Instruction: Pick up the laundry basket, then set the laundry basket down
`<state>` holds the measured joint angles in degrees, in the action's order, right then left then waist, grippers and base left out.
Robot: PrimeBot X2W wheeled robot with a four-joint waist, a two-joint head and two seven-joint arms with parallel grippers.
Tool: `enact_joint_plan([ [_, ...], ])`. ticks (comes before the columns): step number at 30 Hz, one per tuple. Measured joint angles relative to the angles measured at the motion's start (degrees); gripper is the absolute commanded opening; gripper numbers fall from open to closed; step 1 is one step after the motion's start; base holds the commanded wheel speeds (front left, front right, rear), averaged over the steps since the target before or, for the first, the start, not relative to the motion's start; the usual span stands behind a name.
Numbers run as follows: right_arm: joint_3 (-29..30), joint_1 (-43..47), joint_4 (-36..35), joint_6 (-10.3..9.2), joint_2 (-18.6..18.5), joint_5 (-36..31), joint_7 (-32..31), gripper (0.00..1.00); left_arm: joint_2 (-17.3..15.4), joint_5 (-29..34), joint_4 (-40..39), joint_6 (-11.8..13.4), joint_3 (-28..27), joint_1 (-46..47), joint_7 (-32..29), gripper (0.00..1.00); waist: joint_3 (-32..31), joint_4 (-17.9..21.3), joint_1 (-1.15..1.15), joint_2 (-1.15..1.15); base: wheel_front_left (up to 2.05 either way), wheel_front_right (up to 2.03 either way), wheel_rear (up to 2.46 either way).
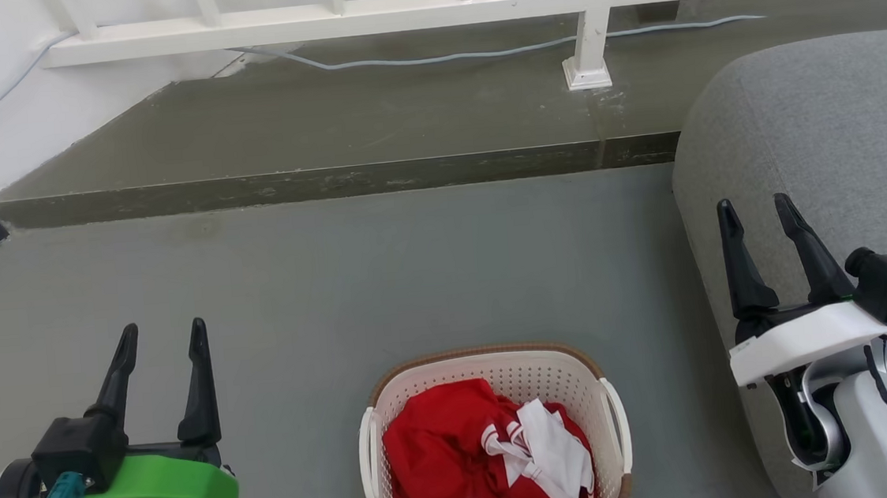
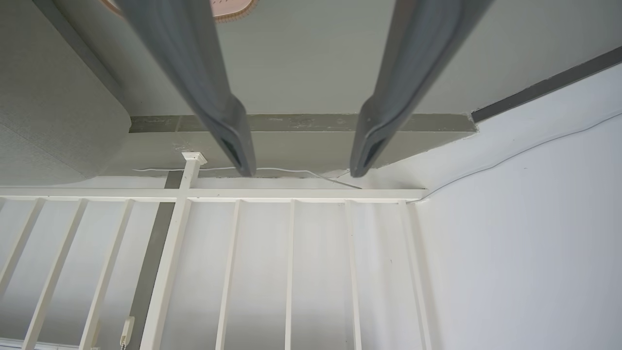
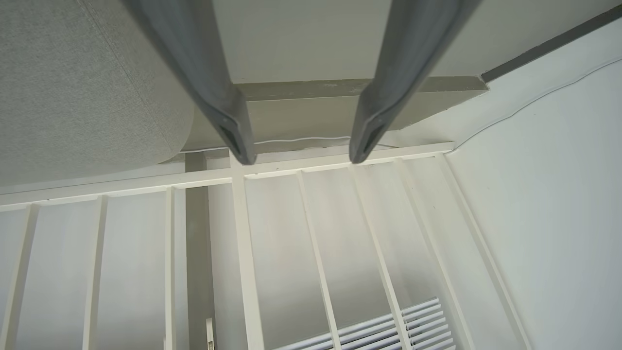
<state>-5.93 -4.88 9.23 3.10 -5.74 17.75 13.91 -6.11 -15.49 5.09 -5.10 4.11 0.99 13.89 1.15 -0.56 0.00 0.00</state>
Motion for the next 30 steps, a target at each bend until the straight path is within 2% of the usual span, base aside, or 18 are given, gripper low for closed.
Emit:
enact_joint_plan([
  [4,0.0,0.0,0.0,-0.20,0.2,-1.9,0.5,1.00,0.1,2.2,-0.2,-0.4,0.0,0.0,0.4,1.00,0.1,0.0,0.00,0.00,0.00,0.00,0.00],
  [27,1.5,-0.5,0.4,-0.09,1.3,-3.7,0.5,1.00,1.4,2.7,-0.2,-1.2,-0.8,0.0,0.4,1.00,0.5,0.4,0.00,0.00,0.00,0.00,0.00],
  [30,1.7,-0.5,0.4,0.42,1.3,-3.7,0.5,1.00,1.5,2.7,-0.2,-1.4,-1.0,0.0,0.4,1.00,0.7,0.5,0.00,0.00,0.00,0.00,0.00],
])
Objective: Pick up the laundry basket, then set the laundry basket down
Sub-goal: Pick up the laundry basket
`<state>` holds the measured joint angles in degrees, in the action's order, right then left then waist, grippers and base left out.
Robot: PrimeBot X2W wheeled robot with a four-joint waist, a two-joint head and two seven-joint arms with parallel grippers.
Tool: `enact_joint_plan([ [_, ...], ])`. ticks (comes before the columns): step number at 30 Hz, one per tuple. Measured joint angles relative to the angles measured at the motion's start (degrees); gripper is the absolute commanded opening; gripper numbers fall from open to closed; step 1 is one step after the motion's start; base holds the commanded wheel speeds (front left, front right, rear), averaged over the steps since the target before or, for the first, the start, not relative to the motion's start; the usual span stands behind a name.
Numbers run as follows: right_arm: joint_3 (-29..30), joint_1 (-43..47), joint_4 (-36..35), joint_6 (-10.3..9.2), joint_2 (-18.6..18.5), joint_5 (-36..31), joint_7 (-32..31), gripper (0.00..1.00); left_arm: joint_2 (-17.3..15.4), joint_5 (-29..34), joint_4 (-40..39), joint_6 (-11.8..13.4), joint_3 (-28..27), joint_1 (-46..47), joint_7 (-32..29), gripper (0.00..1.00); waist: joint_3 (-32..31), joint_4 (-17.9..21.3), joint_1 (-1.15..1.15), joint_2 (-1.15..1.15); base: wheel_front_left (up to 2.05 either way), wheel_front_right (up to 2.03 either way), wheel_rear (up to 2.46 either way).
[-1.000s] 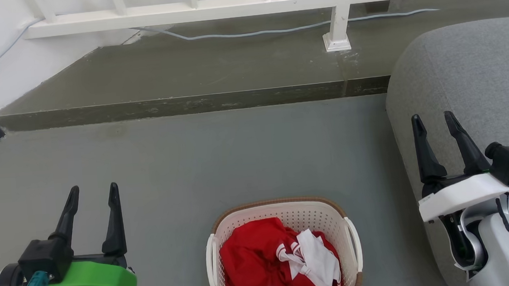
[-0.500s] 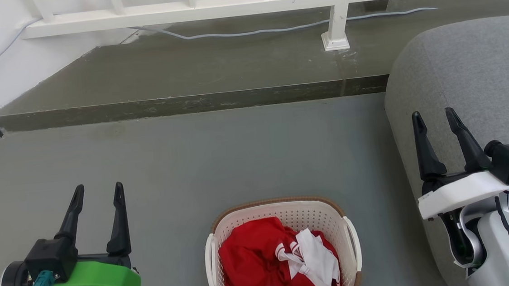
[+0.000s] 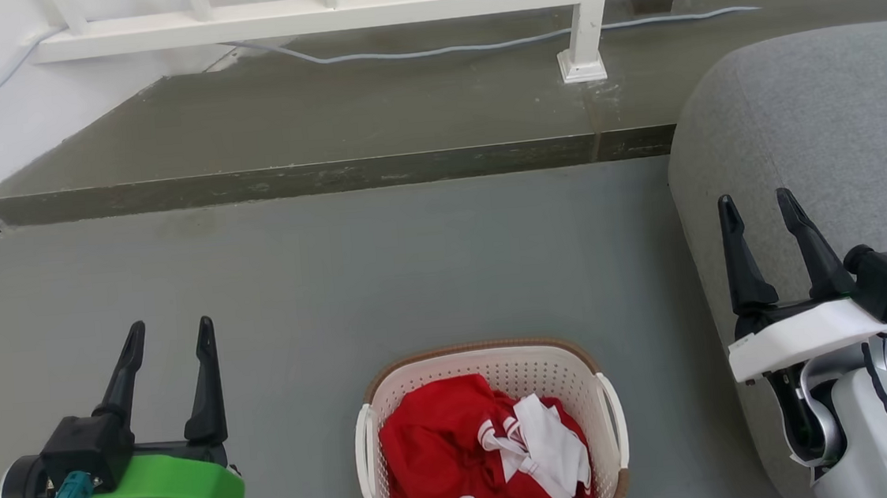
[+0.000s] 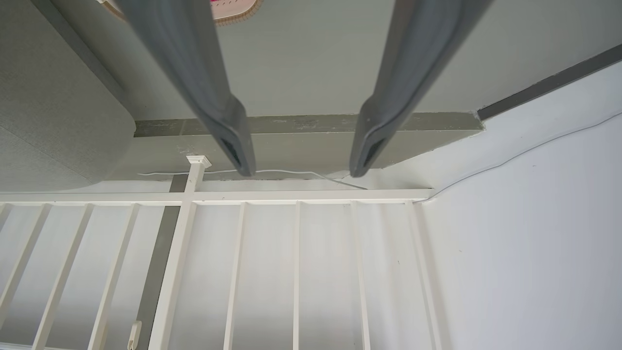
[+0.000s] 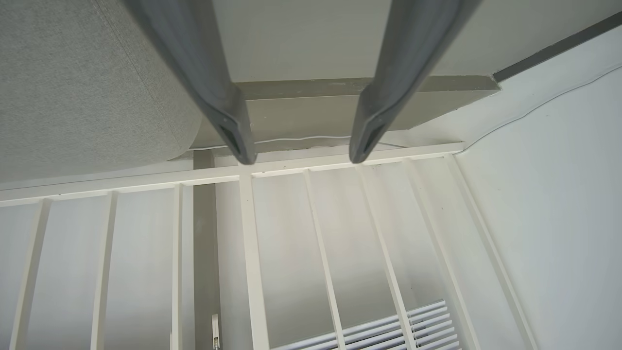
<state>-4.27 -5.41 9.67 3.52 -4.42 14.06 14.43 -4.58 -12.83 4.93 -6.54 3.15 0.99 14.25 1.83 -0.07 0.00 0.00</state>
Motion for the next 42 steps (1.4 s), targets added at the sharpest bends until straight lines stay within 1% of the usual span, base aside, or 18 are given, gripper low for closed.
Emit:
enact_joint_plan([
  [7,0.1,0.0,0.0,0.02,0.3,0.0,0.0,1.00,0.1,0.0,-0.5,0.0,-0.4,0.0,0.0,1.00,1.1,0.2,0.00,0.00,0.00,0.00,0.00],
  [15,0.6,-0.2,0.2,0.07,0.4,-0.5,0.0,1.00,0.3,-0.3,-1.0,-0.5,0.3,2.1,0.0,1.00,4.7,0.4,0.00,0.00,0.00,0.00,0.00],
  [22,0.7,-1.5,2.9,0.07,0.7,-0.5,0.0,1.00,0.5,-1.4,0.7,-0.5,2.0,4.4,0.2,1.00,9.0,0.5,0.00,0.00,0.00,0.00,0.00],
  [28,0.0,-3.2,6.7,0.09,0.7,-1.0,0.0,1.00,0.6,-3.7,4.0,-0.6,3.6,8.0,0.2,1.00,13.4,0.6,0.00,0.00,0.00,0.00,0.00],
  [34,-1.5,-6.4,11.2,0.68,0.7,-1.3,0.0,1.00,0.3,-4.9,8.2,-0.6,8.6,11.8,0.2,1.00,18.0,0.6,0.00,0.00,0.00,0.00,0.00],
  [38,-2.3,-8.1,14.7,1.20,0.7,-1.5,0.0,1.00,-0.3,-6.7,12.4,-0.6,11.1,14.2,0.2,1.00,21.1,0.6,0.00,0.00,0.00,0.00,0.00],
  [42,-3.1,-10.9,17.6,1.27,0.7,-1.6,0.0,1.00,-0.7,-8.3,17.0,-0.6,13.2,16.8,0.2,1.00,24.2,0.6,0.00,0.00,0.00,0.00,0.00],
])
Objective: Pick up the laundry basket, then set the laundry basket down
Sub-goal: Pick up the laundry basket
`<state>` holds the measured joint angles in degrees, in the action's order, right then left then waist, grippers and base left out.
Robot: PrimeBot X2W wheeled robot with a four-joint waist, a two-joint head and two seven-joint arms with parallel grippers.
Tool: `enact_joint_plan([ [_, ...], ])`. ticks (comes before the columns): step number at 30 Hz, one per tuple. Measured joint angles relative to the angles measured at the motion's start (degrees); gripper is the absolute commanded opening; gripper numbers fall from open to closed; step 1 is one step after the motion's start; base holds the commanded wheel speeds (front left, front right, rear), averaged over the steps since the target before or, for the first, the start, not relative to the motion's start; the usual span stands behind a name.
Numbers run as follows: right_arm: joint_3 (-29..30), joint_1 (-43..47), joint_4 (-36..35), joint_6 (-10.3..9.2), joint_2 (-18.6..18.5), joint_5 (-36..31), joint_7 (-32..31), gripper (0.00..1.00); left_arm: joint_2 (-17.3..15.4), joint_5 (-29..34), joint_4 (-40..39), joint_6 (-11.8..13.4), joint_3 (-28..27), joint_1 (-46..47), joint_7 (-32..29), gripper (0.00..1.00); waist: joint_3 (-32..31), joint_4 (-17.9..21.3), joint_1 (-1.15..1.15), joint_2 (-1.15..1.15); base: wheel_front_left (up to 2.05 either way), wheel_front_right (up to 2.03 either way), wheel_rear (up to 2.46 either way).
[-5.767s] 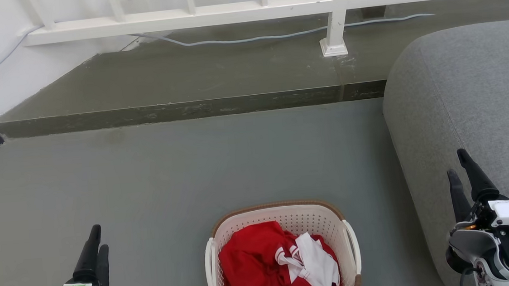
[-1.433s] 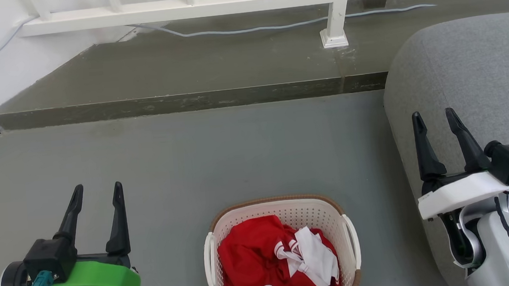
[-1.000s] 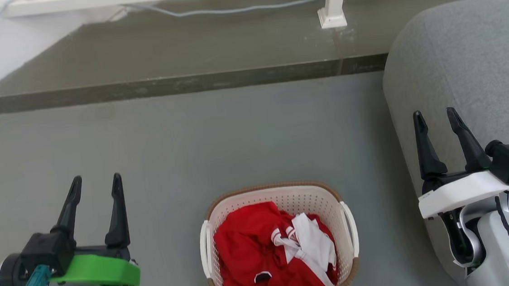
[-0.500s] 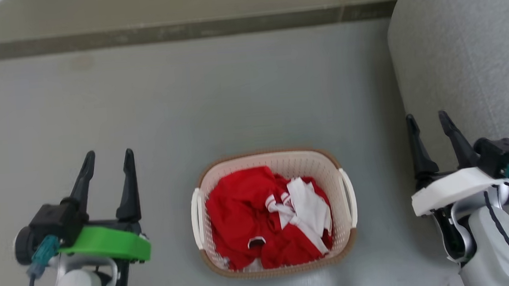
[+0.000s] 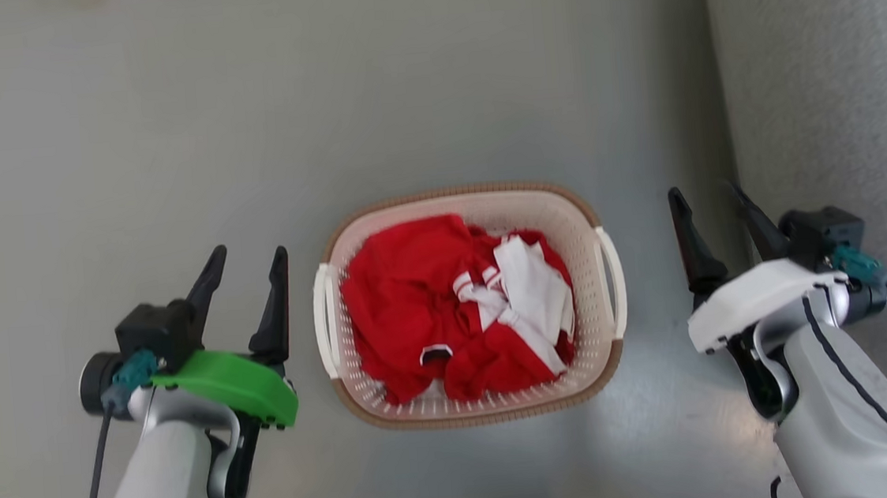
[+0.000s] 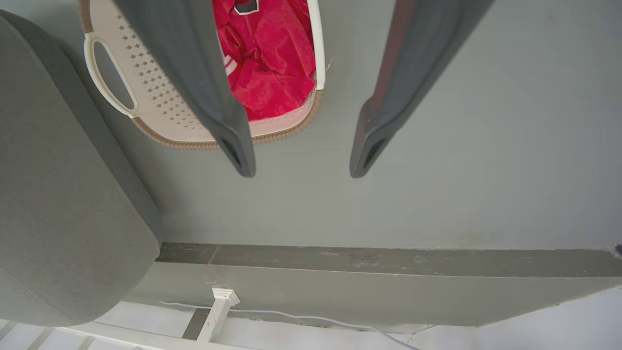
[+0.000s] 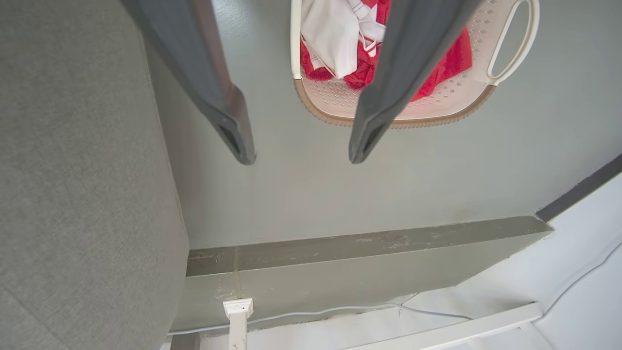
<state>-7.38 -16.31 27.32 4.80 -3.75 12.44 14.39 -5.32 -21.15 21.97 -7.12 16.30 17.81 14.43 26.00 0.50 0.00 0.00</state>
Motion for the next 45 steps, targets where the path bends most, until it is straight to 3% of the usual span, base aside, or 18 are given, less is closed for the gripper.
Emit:
enact_joint_plan([
  [29,-4.9,-19.6,19.8,1.24,0.2,0.9,-2.3,1.00,-1.2,-14.0,20.4,0.0,11.6,21.7,-7.4,1.00,23.1,-0.1,0.00,0.00,0.00,0.00,0.00],
  [44,-6.7,-23.6,26.0,1.74,0.2,3.7,-1.7,1.00,-0.7,-20.7,25.0,0.0,18.3,25.7,-10.9,1.00,27.8,0.4,0.00,0.00,0.00,0.00,0.00],
  [45,-6.7,-23.6,26.0,1.74,0.2,3.7,-1.7,0.93,-0.7,-20.7,25.0,0.0,18.3,25.7,-10.9,1.00,27.8,0.4,0.00,0.00,0.00,0.00,0.00],
])
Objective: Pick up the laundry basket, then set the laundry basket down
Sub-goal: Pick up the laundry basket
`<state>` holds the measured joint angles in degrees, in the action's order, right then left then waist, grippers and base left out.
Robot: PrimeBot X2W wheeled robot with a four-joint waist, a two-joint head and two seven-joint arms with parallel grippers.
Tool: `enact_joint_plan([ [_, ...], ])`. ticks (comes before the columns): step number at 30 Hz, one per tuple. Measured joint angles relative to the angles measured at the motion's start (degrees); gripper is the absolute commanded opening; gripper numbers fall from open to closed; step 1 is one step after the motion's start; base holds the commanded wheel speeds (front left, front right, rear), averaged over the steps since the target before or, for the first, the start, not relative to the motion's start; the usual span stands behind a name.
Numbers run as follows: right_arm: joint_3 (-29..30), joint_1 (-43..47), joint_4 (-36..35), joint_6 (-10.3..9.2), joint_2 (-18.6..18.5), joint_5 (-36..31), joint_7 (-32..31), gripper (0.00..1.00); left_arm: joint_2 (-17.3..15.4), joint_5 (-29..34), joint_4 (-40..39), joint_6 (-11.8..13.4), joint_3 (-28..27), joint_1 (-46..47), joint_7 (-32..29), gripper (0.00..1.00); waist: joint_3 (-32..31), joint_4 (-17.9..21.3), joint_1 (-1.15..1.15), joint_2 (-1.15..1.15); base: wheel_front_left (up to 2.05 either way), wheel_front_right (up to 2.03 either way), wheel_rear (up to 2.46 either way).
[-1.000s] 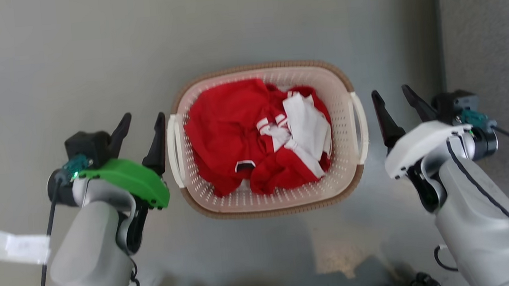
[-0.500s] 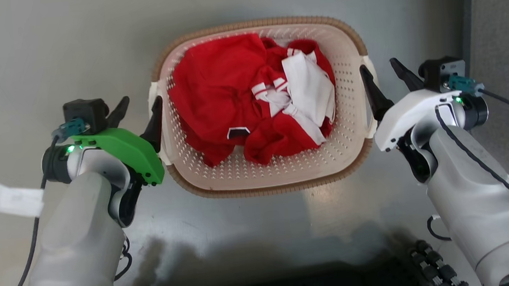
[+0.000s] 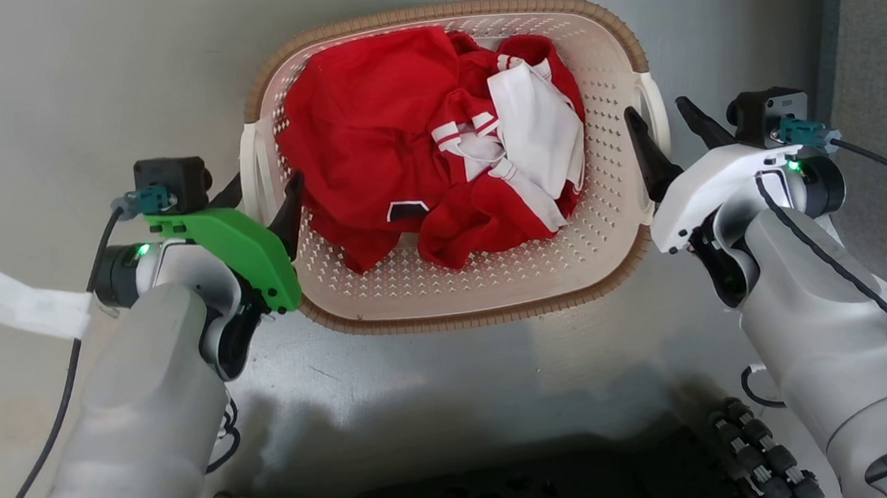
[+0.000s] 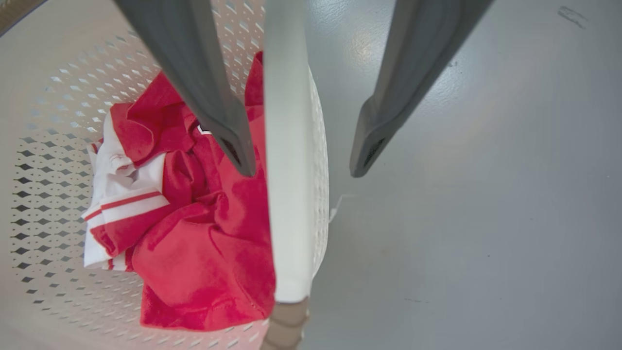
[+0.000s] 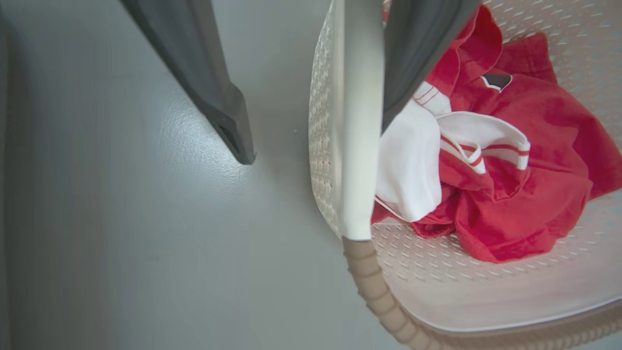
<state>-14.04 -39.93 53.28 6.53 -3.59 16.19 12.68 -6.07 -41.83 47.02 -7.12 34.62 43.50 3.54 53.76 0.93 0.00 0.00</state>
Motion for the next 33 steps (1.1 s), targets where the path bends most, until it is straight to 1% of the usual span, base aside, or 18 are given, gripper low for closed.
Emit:
enact_joint_plan([
  [1,-0.2,-0.2,0.3,0.00,0.0,0.3,0.2,0.83,0.0,-0.3,0.2,0.0,0.4,0.3,-0.1,1.00,0.1,0.0,0.00,0.00,0.00,0.00,0.00],
  [2,-0.5,-0.3,0.5,0.00,0.0,0.6,0.2,0.67,0.0,-0.5,0.3,0.0,0.7,0.6,-0.3,0.93,0.1,0.0,0.00,0.00,0.00,0.00,0.00],
  [3,-0.7,-0.6,0.7,0.01,0.0,0.9,0.4,0.42,0.0,-0.5,0.4,0.0,0.9,0.8,-0.4,0.69,0.2,-0.1,0.00,0.00,0.00,0.00,0.00],
  [4,-0.9,-0.8,0.9,0.01,0.0,1.1,0.4,0.27,0.0,-0.9,0.5,0.0,1.2,1.1,-0.5,0.36,0.2,-0.1,0.00,0.00,0.00,0.00,0.00],
  [5,-1.4,-1.2,1.2,0.10,0.1,1.5,0.5,0.03,0.0,-1.8,0.6,0.0,1.9,1.4,-0.5,0.02,0.2,-0.2,0.00,0.00,0.00,0.00,0.00],
  [6,-1.4,-1.2,1.2,0.10,0.1,1.5,0.5,0.00,0.0,-1.8,0.6,0.0,1.9,1.4,-0.5,0.00,0.2,-0.2,0.00,0.00,0.00,0.00,0.00],
  [8,-1.9,-1.5,1.5,0.56,0.4,1.6,0.7,0.00,0.0,-3.0,0.7,0.0,2.8,1.6,-0.5,0.00,0.2,-0.2,0.00,0.00,0.00,0.00,0.00],
  [16,-3.0,-2.0,3.5,0.53,0.6,3.5,1.0,0.00,-0.1,-4.7,1.6,0.1,5.4,2.0,-0.2,0.00,-0.8,-0.3,0.00,0.00,0.00,0.00,0.00],
  [21,-3.9,-2.1,4.4,0.53,0.6,4.5,1.0,0.00,-0.4,-6.9,2.3,0.1,6.9,2.0,0.2,0.00,-1.9,-0.4,0.00,0.00,0.00,0.00,0.00],
  [28,-4.9,-2.1,5.7,0.60,0.9,6.6,1.2,0.00,-0.7,-8.1,3.6,0.1,8.9,2.0,1.1,0.00,-4.7,-0.4,0.00,0.00,0.00,0.00,0.00],
  [33,-6.4,-2.1,6.7,0.60,1.0,7.8,1.2,0.00,-0.9,-10.5,4.5,0.1,10.1,1.5,1.3,0.00,-7.5,-0.3,0.00,0.00,0.00,0.00,0.00],
])
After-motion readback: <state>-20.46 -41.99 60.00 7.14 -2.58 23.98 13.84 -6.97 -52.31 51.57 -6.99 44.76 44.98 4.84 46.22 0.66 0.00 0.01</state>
